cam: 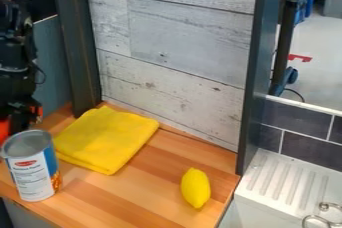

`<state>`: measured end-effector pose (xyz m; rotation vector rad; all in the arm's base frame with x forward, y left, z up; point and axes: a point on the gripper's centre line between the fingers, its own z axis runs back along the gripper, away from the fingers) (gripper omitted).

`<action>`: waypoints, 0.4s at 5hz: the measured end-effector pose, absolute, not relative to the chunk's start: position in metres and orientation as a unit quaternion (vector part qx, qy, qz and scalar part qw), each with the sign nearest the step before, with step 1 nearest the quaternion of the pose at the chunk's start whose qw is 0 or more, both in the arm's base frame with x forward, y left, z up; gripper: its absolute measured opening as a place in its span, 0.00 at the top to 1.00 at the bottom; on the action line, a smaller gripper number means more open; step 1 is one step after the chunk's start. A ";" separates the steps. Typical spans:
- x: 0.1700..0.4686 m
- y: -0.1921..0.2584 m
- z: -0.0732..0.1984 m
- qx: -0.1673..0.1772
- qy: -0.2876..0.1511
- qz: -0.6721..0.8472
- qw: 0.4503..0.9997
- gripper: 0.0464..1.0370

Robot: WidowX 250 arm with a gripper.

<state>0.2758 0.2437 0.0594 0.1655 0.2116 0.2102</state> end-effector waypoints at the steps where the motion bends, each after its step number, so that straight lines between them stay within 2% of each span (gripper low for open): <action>1: 0.278 0.246 0.047 0.082 0.111 0.114 0.984 0.48; 2: 0.281 0.248 0.038 0.080 0.119 0.123 0.982 0.48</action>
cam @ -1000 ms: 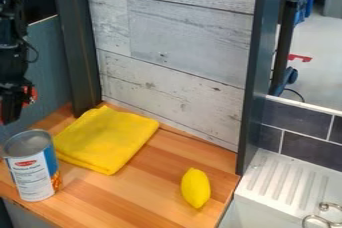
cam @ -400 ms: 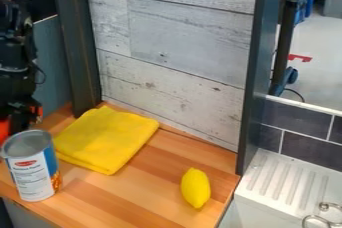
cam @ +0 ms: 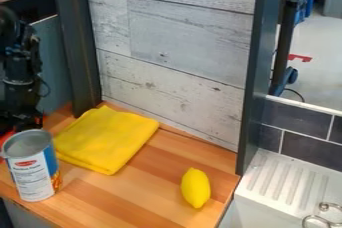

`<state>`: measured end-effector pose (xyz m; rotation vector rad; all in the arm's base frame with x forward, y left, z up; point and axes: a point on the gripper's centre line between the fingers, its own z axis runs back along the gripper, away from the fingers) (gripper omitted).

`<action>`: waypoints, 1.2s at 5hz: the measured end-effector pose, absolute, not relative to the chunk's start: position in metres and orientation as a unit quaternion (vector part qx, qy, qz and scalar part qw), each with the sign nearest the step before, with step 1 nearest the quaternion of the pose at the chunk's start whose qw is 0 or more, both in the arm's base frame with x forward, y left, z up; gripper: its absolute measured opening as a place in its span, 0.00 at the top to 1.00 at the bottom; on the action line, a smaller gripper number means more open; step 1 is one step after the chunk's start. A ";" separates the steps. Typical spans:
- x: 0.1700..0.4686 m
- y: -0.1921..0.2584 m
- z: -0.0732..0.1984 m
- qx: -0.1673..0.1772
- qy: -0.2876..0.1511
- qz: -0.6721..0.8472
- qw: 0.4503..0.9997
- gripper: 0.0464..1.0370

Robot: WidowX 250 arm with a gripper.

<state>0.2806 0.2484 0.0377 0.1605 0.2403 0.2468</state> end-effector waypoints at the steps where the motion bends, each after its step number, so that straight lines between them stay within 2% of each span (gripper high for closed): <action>1: 0.281 0.258 0.040 0.080 0.106 0.157 0.979 0.48; 6: 0.261 0.272 0.009 0.058 0.149 0.214 0.964 0.48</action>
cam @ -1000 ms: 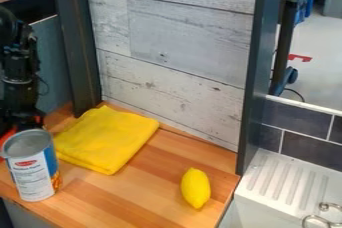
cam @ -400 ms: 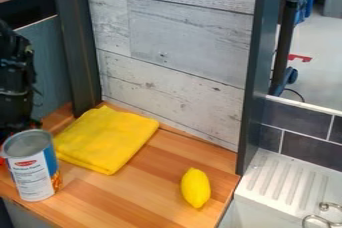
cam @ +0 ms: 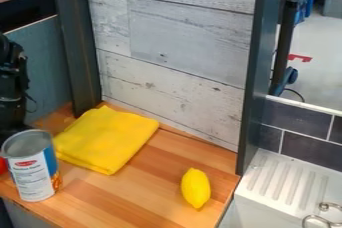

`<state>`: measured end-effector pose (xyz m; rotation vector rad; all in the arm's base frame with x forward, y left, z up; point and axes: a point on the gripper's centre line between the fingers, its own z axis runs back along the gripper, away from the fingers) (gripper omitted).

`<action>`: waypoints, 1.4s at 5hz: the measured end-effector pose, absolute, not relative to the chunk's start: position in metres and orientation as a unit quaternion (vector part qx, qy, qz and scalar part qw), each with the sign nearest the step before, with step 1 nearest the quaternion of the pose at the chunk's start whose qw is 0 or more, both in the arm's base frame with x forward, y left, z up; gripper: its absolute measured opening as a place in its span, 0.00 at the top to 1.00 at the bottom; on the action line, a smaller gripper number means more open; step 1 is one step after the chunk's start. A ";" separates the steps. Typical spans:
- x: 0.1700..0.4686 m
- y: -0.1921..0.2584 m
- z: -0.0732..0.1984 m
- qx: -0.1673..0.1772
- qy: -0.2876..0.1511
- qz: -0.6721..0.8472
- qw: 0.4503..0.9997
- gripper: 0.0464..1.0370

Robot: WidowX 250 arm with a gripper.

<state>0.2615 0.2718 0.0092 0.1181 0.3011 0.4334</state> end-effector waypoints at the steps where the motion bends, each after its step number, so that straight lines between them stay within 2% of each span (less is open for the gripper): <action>1: 0.262 0.273 0.010 0.057 0.150 0.215 0.963 0.40; 2: 0.261 0.272 0.009 0.040 0.148 0.214 0.965 0.11; 3: 0.262 0.273 0.009 0.043 0.142 0.213 0.966 0.04; 4: 0.264 0.271 0.021 0.050 0.128 0.216 0.967 0.04; 6: 0.283 0.255 0.074 0.086 0.068 0.193 0.975 0.04; 7: 0.282 0.240 0.097 0.096 0.046 0.186 0.977 0.04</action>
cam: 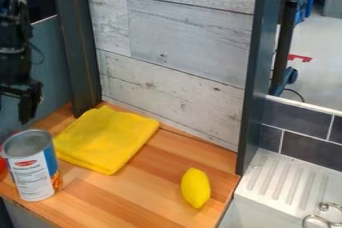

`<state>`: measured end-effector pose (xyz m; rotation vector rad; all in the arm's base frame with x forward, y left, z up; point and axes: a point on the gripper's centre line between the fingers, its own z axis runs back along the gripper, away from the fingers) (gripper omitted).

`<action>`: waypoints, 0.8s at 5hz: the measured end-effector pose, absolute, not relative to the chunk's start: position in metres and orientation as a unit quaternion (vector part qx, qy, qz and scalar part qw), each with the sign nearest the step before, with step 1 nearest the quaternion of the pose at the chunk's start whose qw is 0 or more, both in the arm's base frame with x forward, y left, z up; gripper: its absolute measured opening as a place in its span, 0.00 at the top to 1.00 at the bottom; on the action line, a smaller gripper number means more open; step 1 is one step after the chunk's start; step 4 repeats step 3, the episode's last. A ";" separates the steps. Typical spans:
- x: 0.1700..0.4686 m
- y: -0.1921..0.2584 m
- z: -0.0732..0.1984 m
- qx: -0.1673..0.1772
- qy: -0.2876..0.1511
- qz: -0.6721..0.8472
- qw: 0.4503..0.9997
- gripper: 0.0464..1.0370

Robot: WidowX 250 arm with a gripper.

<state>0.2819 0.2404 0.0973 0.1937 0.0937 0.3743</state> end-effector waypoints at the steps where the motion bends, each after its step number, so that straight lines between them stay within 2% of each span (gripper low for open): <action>1: 0.277 0.205 0.123 0.083 0.008 0.161 0.983 0.04; 2: 0.279 0.156 0.138 0.065 -0.026 0.088 0.994 0.04; 3: 0.269 0.112 0.144 0.011 -0.027 -0.004 1.000 0.04; 4: 0.269 0.112 0.144 0.011 -0.027 -0.004 1.000 0.04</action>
